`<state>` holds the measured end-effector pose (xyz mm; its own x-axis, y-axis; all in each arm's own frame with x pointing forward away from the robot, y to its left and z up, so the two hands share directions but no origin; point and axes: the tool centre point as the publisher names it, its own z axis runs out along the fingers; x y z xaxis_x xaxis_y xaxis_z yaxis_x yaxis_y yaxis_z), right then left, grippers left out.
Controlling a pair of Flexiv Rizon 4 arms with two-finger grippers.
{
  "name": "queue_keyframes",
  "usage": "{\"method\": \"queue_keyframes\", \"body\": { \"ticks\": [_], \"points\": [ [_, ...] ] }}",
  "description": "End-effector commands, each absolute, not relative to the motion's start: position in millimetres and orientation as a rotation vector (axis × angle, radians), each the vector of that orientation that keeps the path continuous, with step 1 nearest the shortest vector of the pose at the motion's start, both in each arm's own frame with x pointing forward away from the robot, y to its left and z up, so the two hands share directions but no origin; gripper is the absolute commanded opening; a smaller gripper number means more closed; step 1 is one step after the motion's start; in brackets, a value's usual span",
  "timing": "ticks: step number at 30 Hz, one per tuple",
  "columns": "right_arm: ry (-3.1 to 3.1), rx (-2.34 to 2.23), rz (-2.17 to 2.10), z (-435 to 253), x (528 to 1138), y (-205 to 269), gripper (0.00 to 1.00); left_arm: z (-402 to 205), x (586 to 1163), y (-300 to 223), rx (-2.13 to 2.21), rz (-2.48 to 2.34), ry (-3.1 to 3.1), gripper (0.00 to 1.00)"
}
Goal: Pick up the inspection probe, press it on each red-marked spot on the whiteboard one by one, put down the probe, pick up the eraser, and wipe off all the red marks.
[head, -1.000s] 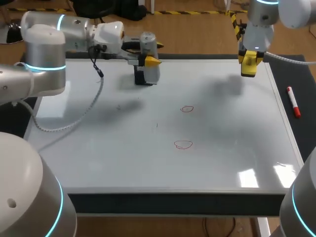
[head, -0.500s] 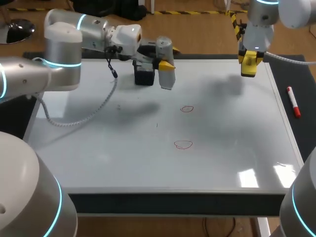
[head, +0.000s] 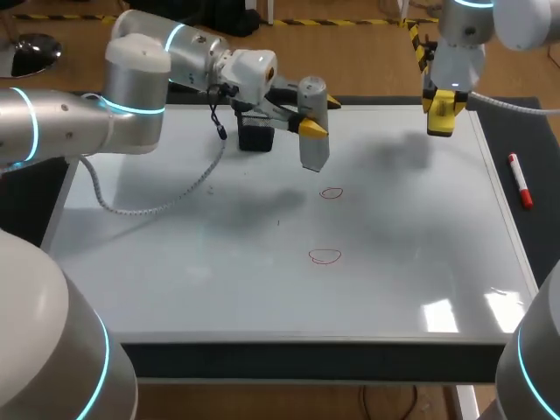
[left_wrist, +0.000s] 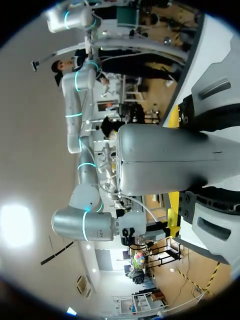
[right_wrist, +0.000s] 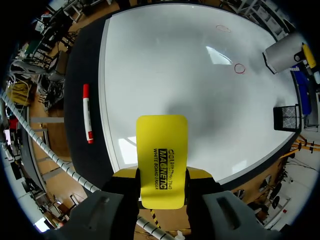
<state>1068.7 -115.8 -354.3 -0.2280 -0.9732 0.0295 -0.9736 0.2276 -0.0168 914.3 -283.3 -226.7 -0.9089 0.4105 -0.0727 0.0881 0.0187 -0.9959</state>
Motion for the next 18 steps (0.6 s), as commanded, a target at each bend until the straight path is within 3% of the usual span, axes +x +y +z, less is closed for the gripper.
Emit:
{"method": "queue_keyframes", "body": {
  "ticks": [1,18],
  "points": [
    [-2.447,1.945,0.051,-353.1,1069.5,-116.4,0.00,-233.5,912.2,-292.1,-0.529,1.980,-2.032,0.00],
    [-2.447,1.945,0.051,-353.1,1069.5,-116.4,0.00,-250.4,887.1,-317.0,-0.552,1.944,-2.014,0.00]
  ]
}}
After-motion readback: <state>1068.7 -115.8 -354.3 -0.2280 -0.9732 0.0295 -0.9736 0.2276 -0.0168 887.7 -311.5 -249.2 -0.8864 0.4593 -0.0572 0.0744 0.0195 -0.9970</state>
